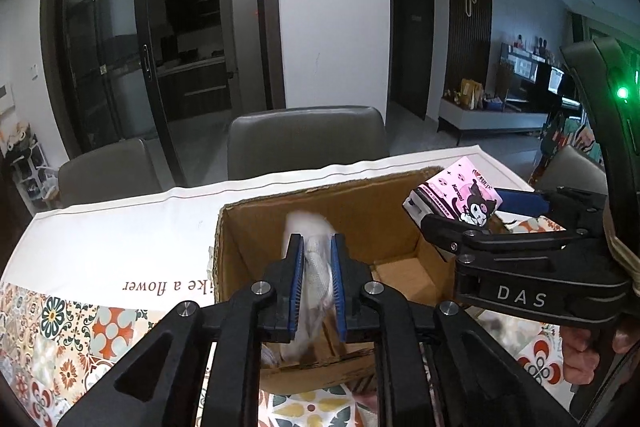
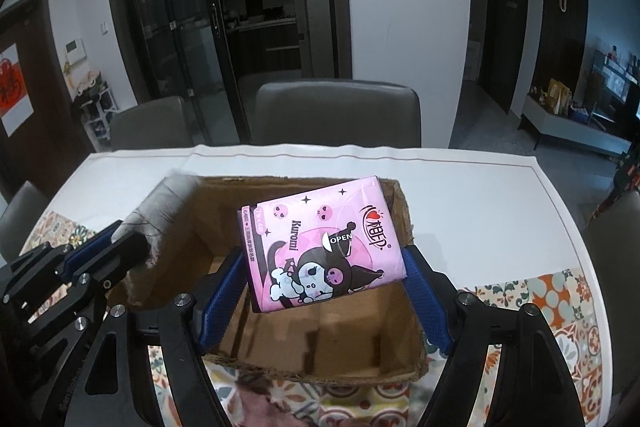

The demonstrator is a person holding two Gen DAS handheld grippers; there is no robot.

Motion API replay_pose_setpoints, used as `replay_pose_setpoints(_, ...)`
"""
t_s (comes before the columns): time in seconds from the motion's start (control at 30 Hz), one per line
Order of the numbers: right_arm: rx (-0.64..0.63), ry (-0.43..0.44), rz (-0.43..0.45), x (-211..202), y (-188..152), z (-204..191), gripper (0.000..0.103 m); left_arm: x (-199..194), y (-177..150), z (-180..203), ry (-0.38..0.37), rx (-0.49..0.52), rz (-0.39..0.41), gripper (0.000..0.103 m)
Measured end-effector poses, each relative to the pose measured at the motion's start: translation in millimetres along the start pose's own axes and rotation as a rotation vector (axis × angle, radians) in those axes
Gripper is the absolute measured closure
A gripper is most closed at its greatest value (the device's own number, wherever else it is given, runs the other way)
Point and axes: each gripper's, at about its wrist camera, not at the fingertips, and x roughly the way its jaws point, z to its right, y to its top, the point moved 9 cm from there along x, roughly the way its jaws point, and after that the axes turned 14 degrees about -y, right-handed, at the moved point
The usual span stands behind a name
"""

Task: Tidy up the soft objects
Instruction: 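Lower the pouch into the box and open the left tool while the right tool releases the tissue pack inside, then withdraw both open tools from the box back toward the soft items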

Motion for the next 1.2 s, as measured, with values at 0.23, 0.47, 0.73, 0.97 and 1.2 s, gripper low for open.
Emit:
replay_pose_setpoints(0.23,-0.002,-0.014,-0.013,7.0,-3.1,1.7,0.022,-8.4,1.4,1.4,0.045,0.014,0.01,0.068)
replay_pose_setpoints(0.47,0.005,-0.036,-0.002,-2.6,-6.1,4.1,0.022,-24.4,-0.7,-4.2,0.073,-0.025,0.019,0.068)
replay_pose_setpoints(0.73,0.018,-0.036,0.033,-34.2,-8.4,5.0,0.022,-54.7,-1.2,-0.4,0.075,-0.037,0.048,0.068)
replay_pose_setpoints(0.97,0.027,-0.036,0.064,-66.4,-10.3,6.3,0.022,-83.6,-1.8,10.7,0.071,-0.034,0.076,0.068)
replay_pose_setpoints(1.2,0.03,-0.028,0.091,-98.4,-16.6,4.0,0.022,-110.8,-6.8,17.8,0.071,-0.038,0.095,0.068)
